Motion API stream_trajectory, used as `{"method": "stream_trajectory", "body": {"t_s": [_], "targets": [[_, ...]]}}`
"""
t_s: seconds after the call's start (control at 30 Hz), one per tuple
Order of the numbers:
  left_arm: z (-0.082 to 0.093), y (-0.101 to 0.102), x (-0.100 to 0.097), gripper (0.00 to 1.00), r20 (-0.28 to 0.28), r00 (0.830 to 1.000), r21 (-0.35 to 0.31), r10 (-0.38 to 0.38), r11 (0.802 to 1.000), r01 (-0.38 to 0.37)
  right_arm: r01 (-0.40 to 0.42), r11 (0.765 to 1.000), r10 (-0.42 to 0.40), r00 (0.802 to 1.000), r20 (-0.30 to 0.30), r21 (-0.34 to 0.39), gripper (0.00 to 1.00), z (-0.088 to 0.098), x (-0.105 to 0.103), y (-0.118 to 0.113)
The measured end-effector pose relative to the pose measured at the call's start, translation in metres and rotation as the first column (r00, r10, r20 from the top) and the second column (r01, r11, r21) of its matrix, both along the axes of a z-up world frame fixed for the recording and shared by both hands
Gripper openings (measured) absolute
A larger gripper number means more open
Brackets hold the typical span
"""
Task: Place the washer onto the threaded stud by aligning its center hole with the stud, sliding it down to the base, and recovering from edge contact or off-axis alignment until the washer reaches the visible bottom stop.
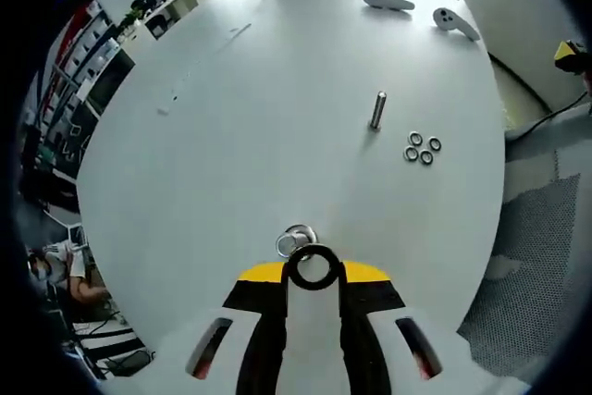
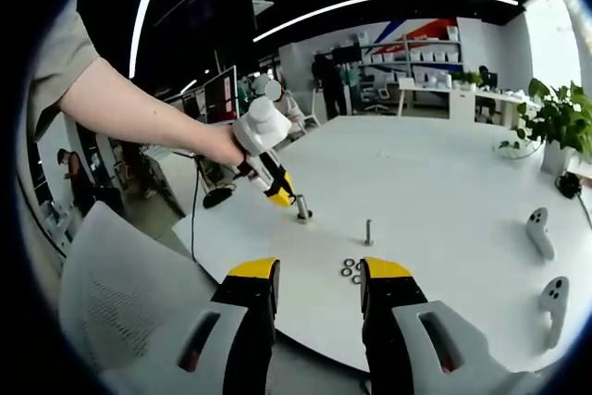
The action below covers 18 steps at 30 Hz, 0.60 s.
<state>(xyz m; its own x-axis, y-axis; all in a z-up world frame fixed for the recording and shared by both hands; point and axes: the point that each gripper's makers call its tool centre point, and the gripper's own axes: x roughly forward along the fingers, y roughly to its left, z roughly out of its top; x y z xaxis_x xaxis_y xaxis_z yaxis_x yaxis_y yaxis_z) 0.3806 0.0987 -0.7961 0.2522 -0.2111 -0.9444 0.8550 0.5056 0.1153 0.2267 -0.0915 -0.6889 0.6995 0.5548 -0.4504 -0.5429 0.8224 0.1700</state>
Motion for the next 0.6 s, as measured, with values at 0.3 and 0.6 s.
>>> {"method": "stream_trajectory", "body": {"t_s": [0.3,0.6], "targets": [[-0.003,-0.002,0.012,0.18,0.013,1.0,0.005,0.003,1.0,-0.003,0.0,1.0,0.0,1.0,-0.001,-0.001,0.37,0.0,0.0,0.0],[-0.004,-0.003,0.016,0.18,0.02,1.0,0.022,-0.012,1.0,0.012,-0.003,1.0,0.003,1.0,-0.001,-0.002,0.37,0.0,0.0,0.0]]}}
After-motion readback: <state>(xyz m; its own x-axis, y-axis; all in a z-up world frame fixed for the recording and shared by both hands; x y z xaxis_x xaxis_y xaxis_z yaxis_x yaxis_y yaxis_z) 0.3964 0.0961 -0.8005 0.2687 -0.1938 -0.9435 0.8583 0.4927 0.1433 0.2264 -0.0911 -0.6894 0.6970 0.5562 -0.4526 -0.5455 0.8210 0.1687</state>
